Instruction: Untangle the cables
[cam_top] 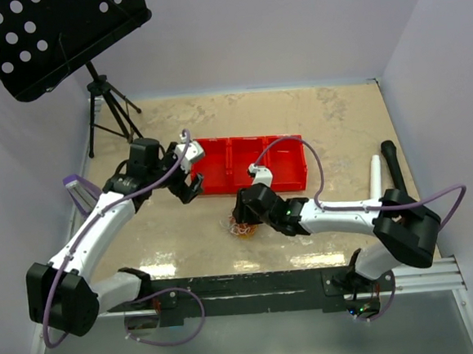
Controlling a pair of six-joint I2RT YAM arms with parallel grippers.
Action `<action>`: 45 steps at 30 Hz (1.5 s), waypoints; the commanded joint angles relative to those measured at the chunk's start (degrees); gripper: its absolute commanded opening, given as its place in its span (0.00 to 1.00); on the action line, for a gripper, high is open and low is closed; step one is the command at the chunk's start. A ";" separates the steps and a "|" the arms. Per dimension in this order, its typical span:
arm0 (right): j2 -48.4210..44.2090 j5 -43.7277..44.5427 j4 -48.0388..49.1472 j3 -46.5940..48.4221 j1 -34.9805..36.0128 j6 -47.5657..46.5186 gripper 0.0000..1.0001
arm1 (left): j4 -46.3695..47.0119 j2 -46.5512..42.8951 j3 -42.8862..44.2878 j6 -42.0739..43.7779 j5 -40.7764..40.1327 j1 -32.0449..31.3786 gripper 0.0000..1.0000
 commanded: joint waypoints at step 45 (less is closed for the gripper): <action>-4.18 0.26 4.06 -7.45 5.29 1.22 0.31 | 8.50 17.55 -5.56 25.60 9.70 -18.85 0.56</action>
